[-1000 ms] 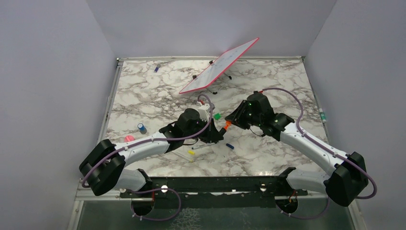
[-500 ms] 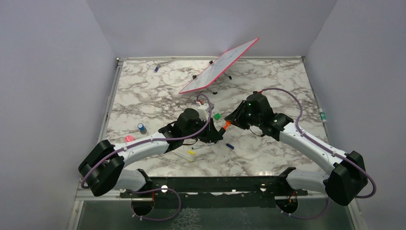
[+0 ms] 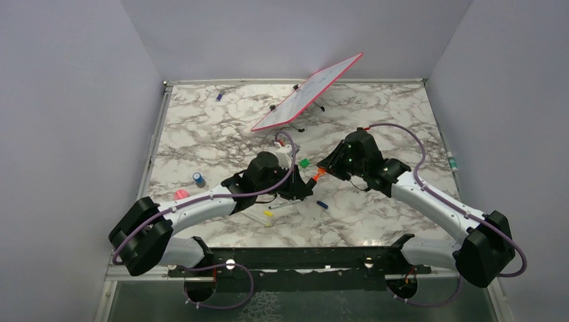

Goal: Insert the pens into the pen caps

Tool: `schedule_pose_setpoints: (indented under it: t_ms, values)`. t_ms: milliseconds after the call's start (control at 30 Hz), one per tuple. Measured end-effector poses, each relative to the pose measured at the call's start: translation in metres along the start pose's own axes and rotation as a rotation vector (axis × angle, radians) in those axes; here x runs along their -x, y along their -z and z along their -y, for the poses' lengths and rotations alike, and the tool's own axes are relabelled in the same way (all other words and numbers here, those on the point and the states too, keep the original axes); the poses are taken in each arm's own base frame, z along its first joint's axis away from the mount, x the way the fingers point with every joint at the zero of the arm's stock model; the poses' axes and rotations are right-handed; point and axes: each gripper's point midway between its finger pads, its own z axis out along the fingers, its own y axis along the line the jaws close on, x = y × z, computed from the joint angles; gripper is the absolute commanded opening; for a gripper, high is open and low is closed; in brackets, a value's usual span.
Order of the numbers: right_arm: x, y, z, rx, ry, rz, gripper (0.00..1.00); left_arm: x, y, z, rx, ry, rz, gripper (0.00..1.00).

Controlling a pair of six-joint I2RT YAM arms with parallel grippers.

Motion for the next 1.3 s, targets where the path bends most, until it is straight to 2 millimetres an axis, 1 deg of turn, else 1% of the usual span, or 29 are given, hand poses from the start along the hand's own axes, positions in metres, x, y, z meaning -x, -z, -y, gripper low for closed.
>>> schedule_pose_setpoints:
  t_ms: [133, 333, 567, 767, 900, 1100, 1300]
  values:
    - [0.0, -0.003, 0.002, -0.01, 0.0, -0.001, 0.34, 0.003, 0.0, 0.004, -0.02, -0.006, 0.013, 0.0]
    - [-0.002, -0.006, 0.004, -0.01, 0.0, -0.003, 0.34, 0.005, 0.0, 0.006, -0.024, -0.001, 0.019, 0.0]
    - [-0.003, -0.007, 0.001, 0.005, -0.006, -0.006, 0.34, 0.002, -0.001, 0.002, -0.008, 0.009, 0.01, 0.0]
    - [-0.009, -0.007, 0.001, 0.019, -0.013, -0.031, 0.34, 0.0, -0.005, -0.002, 0.002, 0.019, -0.001, 0.0]
    - [-0.011, -0.007, -0.001, 0.03, -0.013, -0.045, 0.34, 0.005, -0.009, -0.001, 0.004, 0.028, 0.011, 0.0]
    - [-0.011, -0.007, -0.002, 0.036, -0.006, -0.047, 0.34, 0.013, -0.014, -0.005, 0.034, 0.082, 0.045, 0.0]
    - [-0.004, -0.009, 0.001, 0.03, 0.005, -0.02, 0.33, 0.02, -0.024, -0.005, 0.051, 0.117, 0.056, 0.0]
